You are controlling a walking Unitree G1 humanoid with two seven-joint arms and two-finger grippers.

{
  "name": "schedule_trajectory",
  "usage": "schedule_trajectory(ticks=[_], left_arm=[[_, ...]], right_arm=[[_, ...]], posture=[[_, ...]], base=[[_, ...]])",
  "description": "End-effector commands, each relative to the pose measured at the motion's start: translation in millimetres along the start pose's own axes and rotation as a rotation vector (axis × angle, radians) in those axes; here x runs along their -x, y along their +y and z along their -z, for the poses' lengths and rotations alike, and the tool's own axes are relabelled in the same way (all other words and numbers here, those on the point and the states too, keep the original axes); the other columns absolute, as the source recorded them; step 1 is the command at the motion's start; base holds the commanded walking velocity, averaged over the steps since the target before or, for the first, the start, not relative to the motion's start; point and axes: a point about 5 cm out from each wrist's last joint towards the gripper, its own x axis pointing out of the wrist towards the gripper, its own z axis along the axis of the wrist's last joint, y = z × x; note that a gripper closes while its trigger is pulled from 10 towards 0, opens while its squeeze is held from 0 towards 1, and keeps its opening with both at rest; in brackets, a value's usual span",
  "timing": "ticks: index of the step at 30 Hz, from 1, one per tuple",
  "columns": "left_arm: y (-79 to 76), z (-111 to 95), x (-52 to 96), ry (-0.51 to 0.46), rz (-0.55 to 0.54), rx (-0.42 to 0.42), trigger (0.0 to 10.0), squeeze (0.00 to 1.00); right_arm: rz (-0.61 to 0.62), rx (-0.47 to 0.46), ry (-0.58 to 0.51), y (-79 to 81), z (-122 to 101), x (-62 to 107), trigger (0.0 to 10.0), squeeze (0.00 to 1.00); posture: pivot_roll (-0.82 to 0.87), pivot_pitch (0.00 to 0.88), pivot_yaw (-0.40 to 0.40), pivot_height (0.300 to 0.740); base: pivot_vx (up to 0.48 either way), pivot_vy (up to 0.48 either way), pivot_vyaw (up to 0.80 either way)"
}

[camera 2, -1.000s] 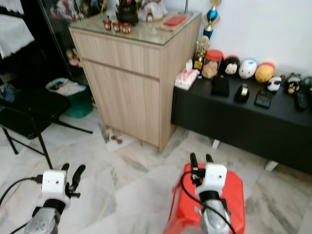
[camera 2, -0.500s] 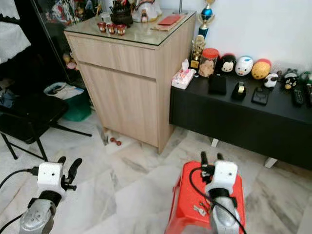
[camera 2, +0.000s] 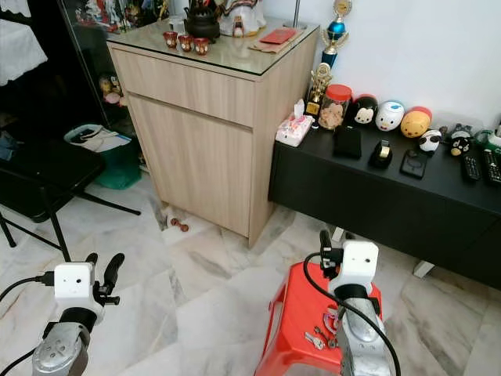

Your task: Hang keys on a hook

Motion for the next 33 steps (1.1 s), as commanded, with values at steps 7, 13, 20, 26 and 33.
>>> schedule_trajectory(ticks=[7,13,20,26,33], left_arm=[[2.2,-1,-2.5,0.01,-0.004,0.023,10.0,0.0],[4.3,0,-0.5,0.019,-0.005,0.021,10.0,0.0],[-2.9,1,1.4,0.024,0.01,0.03,10.0,0.0],[-4.2,1,1.1,0.027,0.015,0.03,10.0,0.0],[-5.6,0,0.5,0.021,0.013,0.033,10.0,0.0]], right_arm=[[0.017,-0.003,0.028,-7.2,0,-4.3,10.0,0.0],[-0.003,-0.025,0.014,-3.4,-1,-5.5,10.0,0.0],[-0.012,-0.033,0.009,-0.2,-4,-7.6,10.0,0.0],[-0.016,-0.03,0.012,-0.7,-5,-9.8,10.0,0.0],[-0.017,-0.025,0.019,-0.3,-5,-11.6,10.0,0.0]], posture=[[-0.01,0.0,-0.025,0.675],[-0.01,0.0,-0.025,0.66],[0.0,0.0,-0.03,0.66],[0.0,0.0,-0.031,0.66],[0.0,0.0,-0.037,0.66]], base=[[0.0,0.0,0.0],[0.0,0.0,0.0],[0.0,0.0,0.0],[0.0,0.0,0.0],[0.0,0.0,0.0]])
